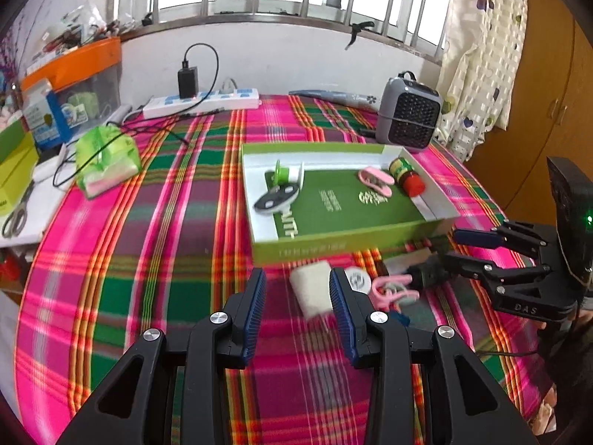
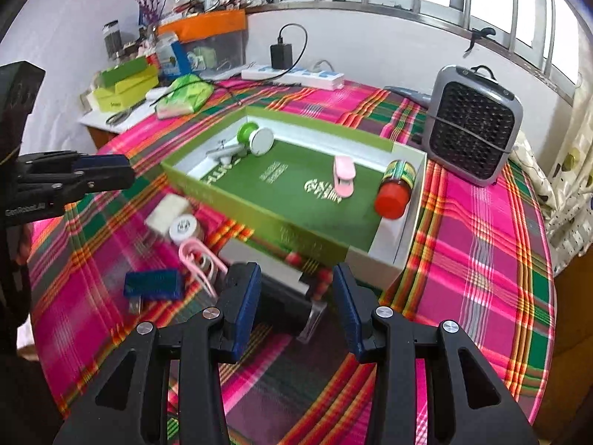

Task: Organize rigid objects
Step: 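Withdraw both tools from the tray toward the loose objects beside it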

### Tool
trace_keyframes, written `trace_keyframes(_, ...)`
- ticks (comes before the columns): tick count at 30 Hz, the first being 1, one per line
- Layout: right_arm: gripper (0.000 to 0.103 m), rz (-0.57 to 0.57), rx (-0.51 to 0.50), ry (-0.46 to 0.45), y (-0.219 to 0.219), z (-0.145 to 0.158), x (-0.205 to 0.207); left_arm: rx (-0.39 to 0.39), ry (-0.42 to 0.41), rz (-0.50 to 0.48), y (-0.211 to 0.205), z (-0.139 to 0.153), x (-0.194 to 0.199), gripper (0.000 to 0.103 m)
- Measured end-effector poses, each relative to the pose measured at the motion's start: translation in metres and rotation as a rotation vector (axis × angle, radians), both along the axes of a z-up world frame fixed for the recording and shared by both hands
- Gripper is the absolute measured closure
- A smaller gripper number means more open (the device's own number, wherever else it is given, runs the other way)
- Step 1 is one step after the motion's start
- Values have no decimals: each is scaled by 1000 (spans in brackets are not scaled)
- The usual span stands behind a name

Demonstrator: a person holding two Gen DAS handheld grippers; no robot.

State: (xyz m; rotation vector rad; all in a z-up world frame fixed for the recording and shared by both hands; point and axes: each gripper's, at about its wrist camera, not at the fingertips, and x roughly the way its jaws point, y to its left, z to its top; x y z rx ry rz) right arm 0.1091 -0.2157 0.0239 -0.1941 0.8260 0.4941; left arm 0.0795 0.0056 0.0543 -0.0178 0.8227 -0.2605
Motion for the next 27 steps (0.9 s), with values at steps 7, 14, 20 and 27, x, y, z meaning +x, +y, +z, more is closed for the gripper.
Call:
trace_keyframes(7, 61, 39, -9, 27, 1, -8, -7, -9, 19, -10, 0, -7, -11, 68)
trace_keyframes(14, 61, 89, -36, 61, 5, -10, -17, -19, 35, -20, -1, -13, -16, 68)
trace_keyframes(20, 61, 105, -68, 56, 11, -12, -23, -28, 46, -27, 0, -17, -18, 68)
trace_keyframes(27, 61, 94, -94, 60, 19, -17, -18, -41, 68, -39, -1, -23, -18, 68)
